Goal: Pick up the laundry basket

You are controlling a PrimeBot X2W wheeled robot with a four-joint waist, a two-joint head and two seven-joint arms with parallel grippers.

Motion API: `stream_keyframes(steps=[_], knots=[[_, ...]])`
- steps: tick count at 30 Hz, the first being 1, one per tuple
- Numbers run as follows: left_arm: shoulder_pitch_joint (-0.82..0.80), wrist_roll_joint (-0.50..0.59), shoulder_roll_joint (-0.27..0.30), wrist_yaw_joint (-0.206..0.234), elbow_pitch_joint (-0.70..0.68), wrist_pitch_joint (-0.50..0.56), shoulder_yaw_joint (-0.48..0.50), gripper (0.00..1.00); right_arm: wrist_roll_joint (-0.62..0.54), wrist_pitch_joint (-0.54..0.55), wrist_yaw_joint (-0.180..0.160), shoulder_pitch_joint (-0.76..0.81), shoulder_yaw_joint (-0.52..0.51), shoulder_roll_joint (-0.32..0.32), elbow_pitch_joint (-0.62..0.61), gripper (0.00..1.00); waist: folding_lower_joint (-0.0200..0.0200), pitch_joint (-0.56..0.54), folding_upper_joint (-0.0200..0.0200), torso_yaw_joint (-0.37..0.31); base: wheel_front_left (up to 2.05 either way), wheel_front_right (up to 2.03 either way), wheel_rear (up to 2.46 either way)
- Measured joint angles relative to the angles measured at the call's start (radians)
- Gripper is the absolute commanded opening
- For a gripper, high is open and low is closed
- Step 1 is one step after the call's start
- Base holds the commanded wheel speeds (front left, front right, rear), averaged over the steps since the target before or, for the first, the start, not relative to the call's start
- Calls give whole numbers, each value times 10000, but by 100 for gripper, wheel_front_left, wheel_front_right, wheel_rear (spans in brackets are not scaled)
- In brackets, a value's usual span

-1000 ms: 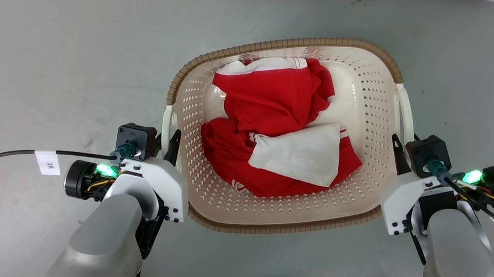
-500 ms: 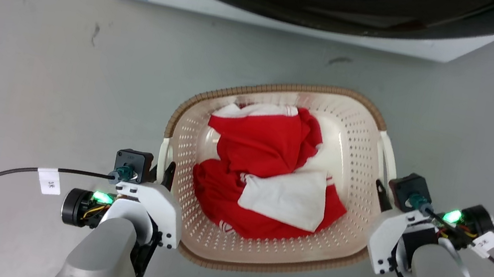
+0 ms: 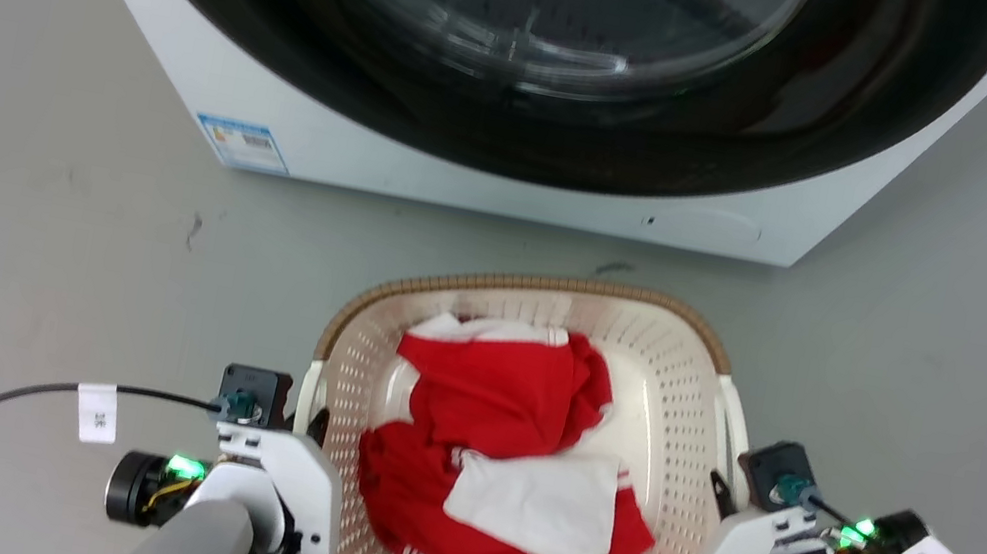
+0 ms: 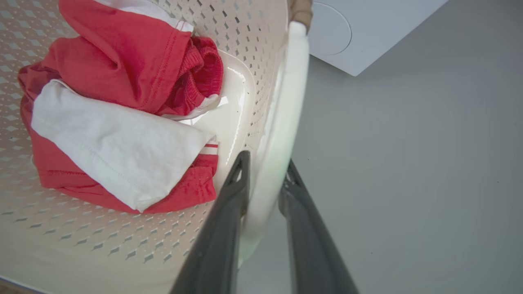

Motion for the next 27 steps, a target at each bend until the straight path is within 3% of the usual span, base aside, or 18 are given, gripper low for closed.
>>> stream_keyframes(steps=[19,27], knots=[[1254,-265,150,-58,487,853,-278,0,2389,1344,0,1516,2253,6,140,0,-1,-3020,1,-68,0,0,0],[1294,-326,228,-69,506,1402,-424,0,2928,1806,0,1612,2794,8,121,0,-1,-3714,1,-80,0,0,0]])
